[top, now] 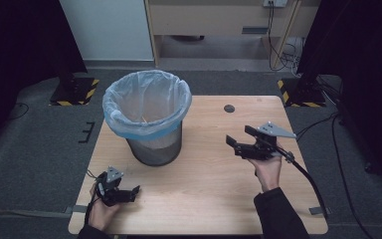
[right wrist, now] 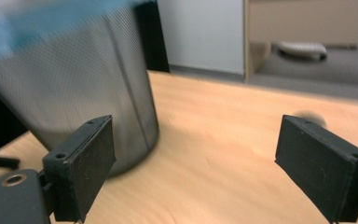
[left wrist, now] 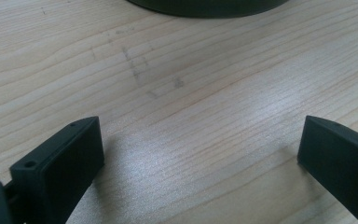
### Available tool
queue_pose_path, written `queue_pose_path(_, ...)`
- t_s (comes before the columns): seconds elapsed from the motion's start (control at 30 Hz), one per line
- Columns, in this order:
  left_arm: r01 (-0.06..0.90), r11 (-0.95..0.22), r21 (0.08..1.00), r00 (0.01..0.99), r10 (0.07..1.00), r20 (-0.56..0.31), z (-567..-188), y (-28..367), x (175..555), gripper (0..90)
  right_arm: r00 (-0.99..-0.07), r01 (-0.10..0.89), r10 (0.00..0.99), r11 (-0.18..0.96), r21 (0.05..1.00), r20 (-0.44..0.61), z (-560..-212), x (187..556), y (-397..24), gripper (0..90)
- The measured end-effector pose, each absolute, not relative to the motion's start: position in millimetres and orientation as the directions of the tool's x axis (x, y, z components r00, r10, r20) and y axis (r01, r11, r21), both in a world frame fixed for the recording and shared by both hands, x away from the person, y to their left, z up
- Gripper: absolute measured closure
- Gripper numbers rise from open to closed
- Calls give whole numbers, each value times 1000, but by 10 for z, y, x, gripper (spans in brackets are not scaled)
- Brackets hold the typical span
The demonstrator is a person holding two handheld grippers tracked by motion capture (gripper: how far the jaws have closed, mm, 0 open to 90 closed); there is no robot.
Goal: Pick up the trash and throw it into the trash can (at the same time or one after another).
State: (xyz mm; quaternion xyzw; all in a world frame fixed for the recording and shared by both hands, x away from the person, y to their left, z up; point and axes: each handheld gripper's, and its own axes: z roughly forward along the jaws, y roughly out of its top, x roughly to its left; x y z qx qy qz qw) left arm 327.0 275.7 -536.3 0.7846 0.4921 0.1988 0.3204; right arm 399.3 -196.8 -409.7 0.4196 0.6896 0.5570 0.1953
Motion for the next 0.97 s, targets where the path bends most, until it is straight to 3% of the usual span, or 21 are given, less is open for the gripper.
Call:
queue_pose_path(0.53, 645, -311, 698, 437, 900, -3, -5362, 2757, 3270, 0, -474, 555, 869, 168, 814, 144, -5099, 3507, -2733, 75)
queue_pose_path(0.97, 645, -311, 698, 437, 899, -3, -5362, 2759, 3268, 0, -398, 615, 916, 229, 754, 47, -5253, 3366, -3003, 34)
